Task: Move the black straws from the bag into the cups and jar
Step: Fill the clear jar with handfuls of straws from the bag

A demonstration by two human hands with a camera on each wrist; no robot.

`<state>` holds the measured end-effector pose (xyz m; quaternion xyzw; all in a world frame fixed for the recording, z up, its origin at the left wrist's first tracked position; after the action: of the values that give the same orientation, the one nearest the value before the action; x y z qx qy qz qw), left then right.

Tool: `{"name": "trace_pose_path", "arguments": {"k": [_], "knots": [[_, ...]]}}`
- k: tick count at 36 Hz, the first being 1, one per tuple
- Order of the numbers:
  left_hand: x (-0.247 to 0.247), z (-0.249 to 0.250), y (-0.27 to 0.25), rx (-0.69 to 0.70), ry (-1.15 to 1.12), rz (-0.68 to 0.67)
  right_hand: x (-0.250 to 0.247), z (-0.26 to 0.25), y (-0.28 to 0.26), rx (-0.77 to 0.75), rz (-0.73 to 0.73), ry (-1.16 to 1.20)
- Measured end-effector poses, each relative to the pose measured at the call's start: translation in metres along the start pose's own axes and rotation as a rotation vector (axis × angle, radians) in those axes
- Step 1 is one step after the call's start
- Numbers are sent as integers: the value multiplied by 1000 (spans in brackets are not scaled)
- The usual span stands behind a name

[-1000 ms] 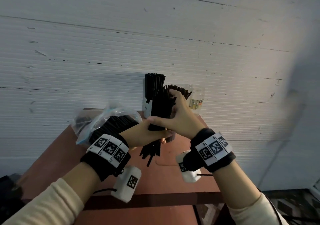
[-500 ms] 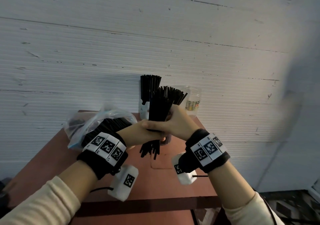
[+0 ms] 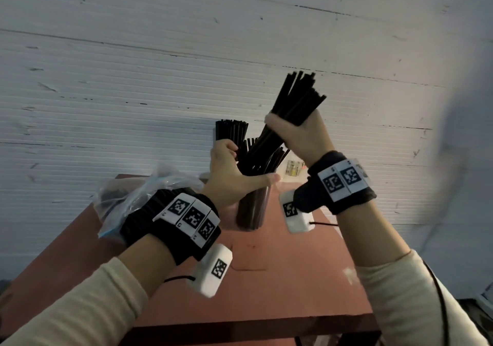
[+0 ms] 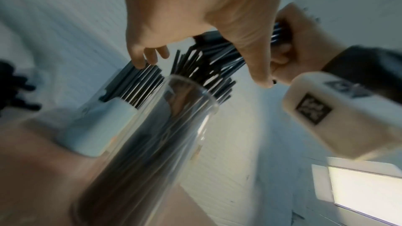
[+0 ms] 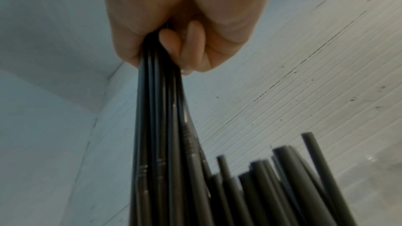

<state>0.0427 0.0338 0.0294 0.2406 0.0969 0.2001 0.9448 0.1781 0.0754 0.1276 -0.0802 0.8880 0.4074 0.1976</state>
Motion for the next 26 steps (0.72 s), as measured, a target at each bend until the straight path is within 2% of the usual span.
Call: {"name": "trace_pose_path", "arguments": {"k": [3,8,14,18,26], "knots": [[4,-16,10,-120,-6,-9,-12,7,17,52,62,28],[18,-33,25,-272,-83,-200,-17,20,39,149,77,99],[21,-39,32,-308,-66,-237,-12,41,51,225,39,20],[16,-43,33,-284,-3,-248,-15,56,54,239,42,-38],[15,-48,35,-269,24,-249,-11,56,57,151,-13,-164]]}}
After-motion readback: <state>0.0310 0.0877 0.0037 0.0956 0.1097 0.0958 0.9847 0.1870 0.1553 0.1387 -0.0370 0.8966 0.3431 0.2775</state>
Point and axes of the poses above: each hand's wrist, its own y-axis towards the middle knuckle, its own x-axis out of the palm, z = x × y, the point moved 4 cm from there along y, towards the middle knuckle, and after that the axes turned 10 degrees about -y, right-handed, at the moved point
